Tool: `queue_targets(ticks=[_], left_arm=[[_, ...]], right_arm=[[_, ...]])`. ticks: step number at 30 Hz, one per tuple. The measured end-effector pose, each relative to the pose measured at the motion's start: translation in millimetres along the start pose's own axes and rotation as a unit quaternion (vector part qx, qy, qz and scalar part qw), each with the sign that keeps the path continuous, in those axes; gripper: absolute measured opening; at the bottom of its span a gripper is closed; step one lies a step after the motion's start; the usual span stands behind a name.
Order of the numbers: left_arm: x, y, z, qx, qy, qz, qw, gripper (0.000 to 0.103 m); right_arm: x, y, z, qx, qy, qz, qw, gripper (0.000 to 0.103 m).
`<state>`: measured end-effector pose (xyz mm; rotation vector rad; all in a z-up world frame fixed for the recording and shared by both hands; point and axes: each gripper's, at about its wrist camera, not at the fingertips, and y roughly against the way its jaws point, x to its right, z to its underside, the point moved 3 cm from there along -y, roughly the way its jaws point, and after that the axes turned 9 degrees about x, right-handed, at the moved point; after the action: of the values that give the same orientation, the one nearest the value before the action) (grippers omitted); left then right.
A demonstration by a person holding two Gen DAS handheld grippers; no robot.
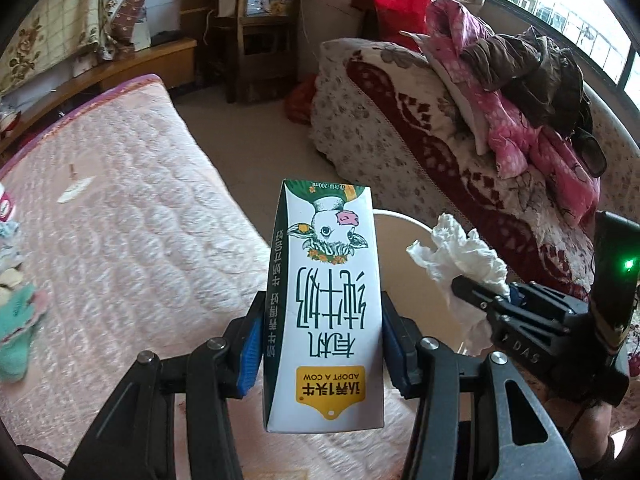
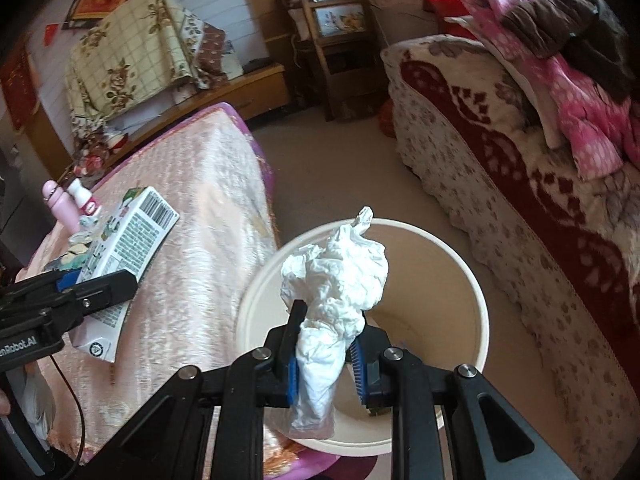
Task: Collect trash
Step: 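Open both grippers to drop the carton and tissue into the bucket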
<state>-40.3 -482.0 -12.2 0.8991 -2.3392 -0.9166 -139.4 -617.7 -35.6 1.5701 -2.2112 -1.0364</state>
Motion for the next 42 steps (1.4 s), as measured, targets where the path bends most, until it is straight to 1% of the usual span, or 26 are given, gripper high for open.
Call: queue_targets(ticks=[6,9,10,11,13,18,24,33,34,36,37,38,40,42], left_arm=[[11,-13,-1,0.000,0.004,0.020,0.9998,0.053],[13,-18,-1,-0.001,0.010,0.029,0.9995,0.053],[14,-19,-1,-0.001,0.011,0.031,0.9994,0.055],[14,-21,-1,0.000,0.014,0.035,0.9993,0.065],[12,-20,-1,0.002,0.022,0.040,0.9989,0.073],[5,-17,0,0.000,0.027,0.033,0.9991,0.073],[-6,-10,4,0.001,0.030,0.017,0.9994,0.073],[-18,2,9,0.005,0.036,0.007,0.9993,0.073],[-19,4,10,0.005,0.037,0.007,0.9993,0.073],[-20,6,10,0.006,0.039,0.006,0.9992,0.073],[-21,7,11,0.006,0.040,0.006,0.9992,0.073],[-22,8,12,0.007,0.040,0.006,0.9992,0.073],[-23,10,12,0.008,0.040,0.004,0.9992,0.073],[-26,12,13,0.009,0.041,0.001,0.9991,0.073]], right_arm=[[15,-10,6,-0.010,-0.010,0.023,1.000,0.024],[23,-16,7,-0.016,-0.017,0.043,0.999,0.024],[26,-19,8,-0.019,-0.020,0.050,0.998,0.024],[29,-22,9,-0.022,-0.023,0.052,0.998,0.024],[32,-25,10,-0.025,-0.028,0.053,0.998,0.024],[38,-32,14,-0.038,-0.047,0.043,0.997,0.024],[35,-36,17,-0.044,-0.053,0.027,0.997,0.024],[23,-31,16,-0.039,-0.043,0.018,0.998,0.025],[22,-31,16,-0.039,-0.042,0.016,0.998,0.028],[21,-31,15,-0.040,-0.042,0.013,0.998,0.039],[21,-30,15,-0.038,-0.041,0.014,0.998,0.062],[21,-30,14,-0.036,-0.041,0.012,0.998,0.083],[20,-27,13,-0.033,-0.045,0.001,0.998,0.083],[18,-27,12,-0.034,-0.041,0.005,0.999,0.083]])
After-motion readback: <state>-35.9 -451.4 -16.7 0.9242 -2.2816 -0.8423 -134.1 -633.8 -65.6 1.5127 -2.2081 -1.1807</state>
